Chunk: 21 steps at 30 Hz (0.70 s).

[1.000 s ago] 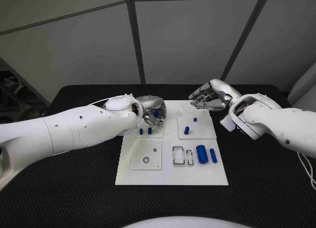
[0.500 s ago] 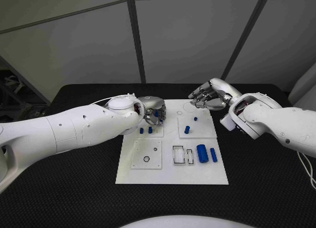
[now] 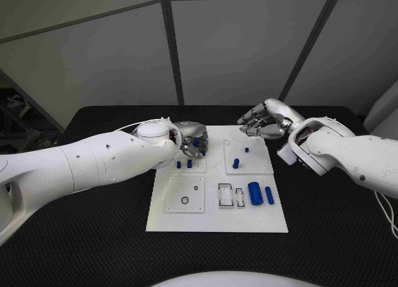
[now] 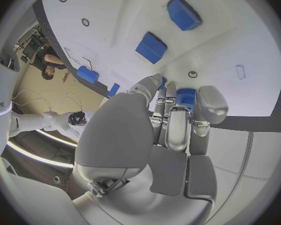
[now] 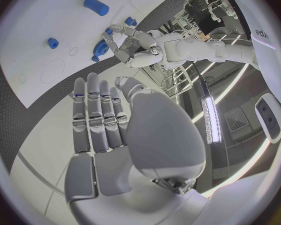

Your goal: Assemble the parts on the task board

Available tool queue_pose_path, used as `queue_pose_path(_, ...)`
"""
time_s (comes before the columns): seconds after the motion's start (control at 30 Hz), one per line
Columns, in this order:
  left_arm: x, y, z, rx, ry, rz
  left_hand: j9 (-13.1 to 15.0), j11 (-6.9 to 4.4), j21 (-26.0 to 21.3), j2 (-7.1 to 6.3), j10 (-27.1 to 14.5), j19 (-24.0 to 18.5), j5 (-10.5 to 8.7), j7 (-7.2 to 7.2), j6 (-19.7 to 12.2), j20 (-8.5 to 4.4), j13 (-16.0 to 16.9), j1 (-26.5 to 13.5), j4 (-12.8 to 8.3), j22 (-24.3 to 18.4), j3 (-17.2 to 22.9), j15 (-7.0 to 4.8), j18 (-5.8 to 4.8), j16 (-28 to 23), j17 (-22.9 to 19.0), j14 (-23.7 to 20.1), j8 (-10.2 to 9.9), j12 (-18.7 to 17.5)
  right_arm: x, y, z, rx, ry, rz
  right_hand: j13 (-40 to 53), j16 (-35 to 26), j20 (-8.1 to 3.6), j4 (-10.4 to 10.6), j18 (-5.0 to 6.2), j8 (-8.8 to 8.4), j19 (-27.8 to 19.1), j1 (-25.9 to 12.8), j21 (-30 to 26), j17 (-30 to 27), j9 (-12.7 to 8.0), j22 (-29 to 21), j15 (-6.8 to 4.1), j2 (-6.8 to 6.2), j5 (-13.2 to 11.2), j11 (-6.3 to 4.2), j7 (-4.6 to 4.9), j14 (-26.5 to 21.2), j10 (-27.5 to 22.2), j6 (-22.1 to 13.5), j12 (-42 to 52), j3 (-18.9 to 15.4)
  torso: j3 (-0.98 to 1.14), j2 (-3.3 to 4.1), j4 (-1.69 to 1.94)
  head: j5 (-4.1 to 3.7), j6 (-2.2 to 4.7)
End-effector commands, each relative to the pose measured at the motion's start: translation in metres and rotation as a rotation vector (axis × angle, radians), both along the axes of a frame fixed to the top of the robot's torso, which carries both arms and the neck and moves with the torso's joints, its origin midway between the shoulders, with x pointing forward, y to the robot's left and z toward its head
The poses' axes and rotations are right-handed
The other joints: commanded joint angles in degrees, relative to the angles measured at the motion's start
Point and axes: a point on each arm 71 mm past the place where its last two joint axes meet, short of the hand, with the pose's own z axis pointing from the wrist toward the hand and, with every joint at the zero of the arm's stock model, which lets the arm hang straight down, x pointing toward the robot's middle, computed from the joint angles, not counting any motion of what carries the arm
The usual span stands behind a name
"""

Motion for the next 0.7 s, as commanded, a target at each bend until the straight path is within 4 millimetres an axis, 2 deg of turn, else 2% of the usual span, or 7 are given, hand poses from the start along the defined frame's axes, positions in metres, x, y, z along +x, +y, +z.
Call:
queue_pose_path(0.03, 0.0001, 0.0004, -0.0022, 0.024, 0.013, 0.002, 0.0, 0.0, 0.3, 0.49, 0.7, 0.3, 0.09, 0.04, 0.5, 0.16, 0.0, -0.1, 0.0, 6.2, 0.5, 0.07, -0.61, 0.3, 0.1, 0.7, -0.4, -0.3, -0.0004, 0.0017, 0.0015, 0.001, -0.007, 0.01, -0.1, -0.3, -0.1, -0.2, 0.49, -0.18, 0.3, -0.2, 0.2, 0.1, 0.0, 0.1, 0.02, -0.05, 0.3, 0.18, 0.29, 0.5, 0.4, 0.2, -0.2, -0.1, -0.01, 0.05, -0.03, -0.08, -0.11)
queue_pose_path(0.5, -0.0015, -0.0026, -0.0031, 0.019, 0.017, -0.013, 0.3, -0.46, 1.2, 0.62, 2.9, 0.3, -0.04, -0.17, 2.0, 0.04, 0.1, -0.7, -0.1, 6.8, 2.3, -0.29, -0.7, 0.5, 0.3, 0.8, -0.8, -1.1, -0.0003, 0.0027, 0.0015, 0.001, -0.007, 0.012, -0.1, -0.4, -0.1, -0.2, 0.48, -0.18, 0.3, -0.3, 0.2, 0.1, 0.0, 0.1, 0.03, -0.02, 0.3, 0.18, 0.29, 0.5, 0.4, 0.2, -0.2, -0.1, -0.01, 0.0, 0.03, 0.01, -0.1)
queue_pose_path(0.7, -0.0011, -0.0013, -0.0021, 0.003, 0.007, -0.006, 0.7, -0.82, 1.7, 1.09, 4.4, 0.4, -0.05, -0.4, 3.5, -0.18, 0.2, -0.9, -0.2, 7.2, 3.2, -0.57, -0.72, 0.6, 0.4, 0.9, -0.8, -1.6, -0.0002, 0.0026, 0.0015, 0.001, -0.007, 0.012, -0.1, -0.4, -0.1, -0.2, 0.48, -0.18, 0.3, -0.3, 0.2, 0.1, 0.0, 0.1, 0.03, -0.02, 0.3, 0.18, 0.29, 0.5, 0.4, 0.2, -0.2, -0.1, -0.04, 0.03, 0.02, 0.08, -0.06)
